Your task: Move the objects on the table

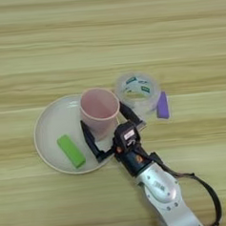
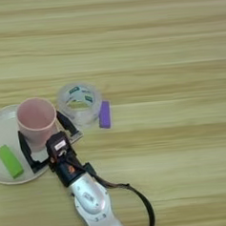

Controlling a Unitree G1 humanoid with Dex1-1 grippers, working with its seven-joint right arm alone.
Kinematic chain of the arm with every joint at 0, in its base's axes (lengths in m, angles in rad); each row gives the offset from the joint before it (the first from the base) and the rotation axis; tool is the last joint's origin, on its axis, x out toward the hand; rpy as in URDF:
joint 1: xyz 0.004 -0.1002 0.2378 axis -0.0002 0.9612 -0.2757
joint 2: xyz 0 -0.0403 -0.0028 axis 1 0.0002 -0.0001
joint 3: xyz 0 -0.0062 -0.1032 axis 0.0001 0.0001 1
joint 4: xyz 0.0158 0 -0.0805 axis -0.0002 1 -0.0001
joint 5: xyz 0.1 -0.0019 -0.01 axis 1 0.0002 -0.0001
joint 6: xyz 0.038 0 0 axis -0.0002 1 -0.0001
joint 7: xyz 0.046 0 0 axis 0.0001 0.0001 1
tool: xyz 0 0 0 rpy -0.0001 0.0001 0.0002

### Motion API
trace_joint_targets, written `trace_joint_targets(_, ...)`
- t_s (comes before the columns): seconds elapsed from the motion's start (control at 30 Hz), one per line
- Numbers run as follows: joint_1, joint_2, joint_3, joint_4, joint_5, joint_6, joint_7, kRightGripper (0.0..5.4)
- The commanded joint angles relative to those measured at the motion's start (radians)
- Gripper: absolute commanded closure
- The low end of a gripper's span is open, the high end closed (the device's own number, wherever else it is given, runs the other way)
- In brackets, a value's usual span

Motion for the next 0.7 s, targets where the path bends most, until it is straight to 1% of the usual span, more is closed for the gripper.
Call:
trace_joint_targets(0.03, -0.017, 0.0, -0.002, -0.08, -0.002, -0.027, 0.0, 0.05)
trace_joint_targets(0.23, 0.002, -0.015, -0.019, -0.139, 0.006, -0.061, -0.006, 0.05)
trace_joint_targets(0.47, 0.023, -0.028, -0.012, -0.179, 0.009, -0.083, 0.005, 0.05)
trace_joint_targets(0.7, 0.031, -0.042, -0.011, -0.192, 0.029, -0.086, 0.025, 0.05)
